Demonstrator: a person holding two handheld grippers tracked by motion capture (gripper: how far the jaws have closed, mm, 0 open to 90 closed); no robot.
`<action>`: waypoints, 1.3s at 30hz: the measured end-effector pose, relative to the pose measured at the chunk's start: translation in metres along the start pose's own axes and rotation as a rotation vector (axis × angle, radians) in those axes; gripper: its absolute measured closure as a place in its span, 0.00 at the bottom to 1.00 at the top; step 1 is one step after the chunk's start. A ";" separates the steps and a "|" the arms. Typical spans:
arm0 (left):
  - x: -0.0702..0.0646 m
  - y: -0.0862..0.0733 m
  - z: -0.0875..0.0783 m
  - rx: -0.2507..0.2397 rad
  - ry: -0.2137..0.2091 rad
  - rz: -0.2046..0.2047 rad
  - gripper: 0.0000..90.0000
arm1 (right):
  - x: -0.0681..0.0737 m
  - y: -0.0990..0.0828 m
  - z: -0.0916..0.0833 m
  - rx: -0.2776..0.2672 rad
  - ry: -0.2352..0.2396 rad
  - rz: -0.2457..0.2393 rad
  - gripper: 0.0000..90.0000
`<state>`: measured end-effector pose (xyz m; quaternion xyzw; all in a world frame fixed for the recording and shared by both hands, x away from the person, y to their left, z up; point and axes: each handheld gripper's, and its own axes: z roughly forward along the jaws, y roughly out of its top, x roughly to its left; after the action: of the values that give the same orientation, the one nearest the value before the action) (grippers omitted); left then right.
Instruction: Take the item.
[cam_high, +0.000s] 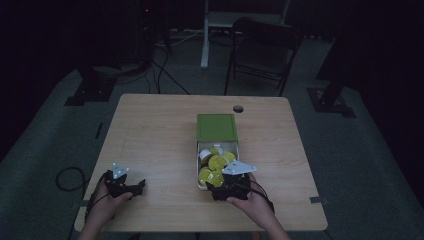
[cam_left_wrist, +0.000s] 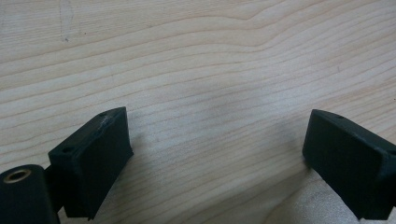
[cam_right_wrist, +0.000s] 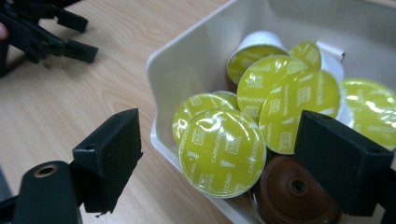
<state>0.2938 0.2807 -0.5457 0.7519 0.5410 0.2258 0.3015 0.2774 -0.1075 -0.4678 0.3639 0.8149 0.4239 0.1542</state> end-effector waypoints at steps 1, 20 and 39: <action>0.000 0.000 0.000 0.000 0.000 0.000 0.09 | 0.001 -0.001 0.003 0.007 0.004 -0.001 0.16; 0.000 0.000 0.000 0.000 0.000 0.000 0.09 | 0.009 -0.006 0.027 0.036 -0.030 -0.009 0.35; 0.000 0.000 0.000 0.000 0.000 0.000 0.09 | 0.008 -0.006 0.038 0.063 -0.032 -0.039 0.44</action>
<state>0.2938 0.2807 -0.5457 0.7520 0.5409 0.2259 0.3015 0.2902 -0.0816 -0.4953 0.3593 0.8322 0.3892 0.1637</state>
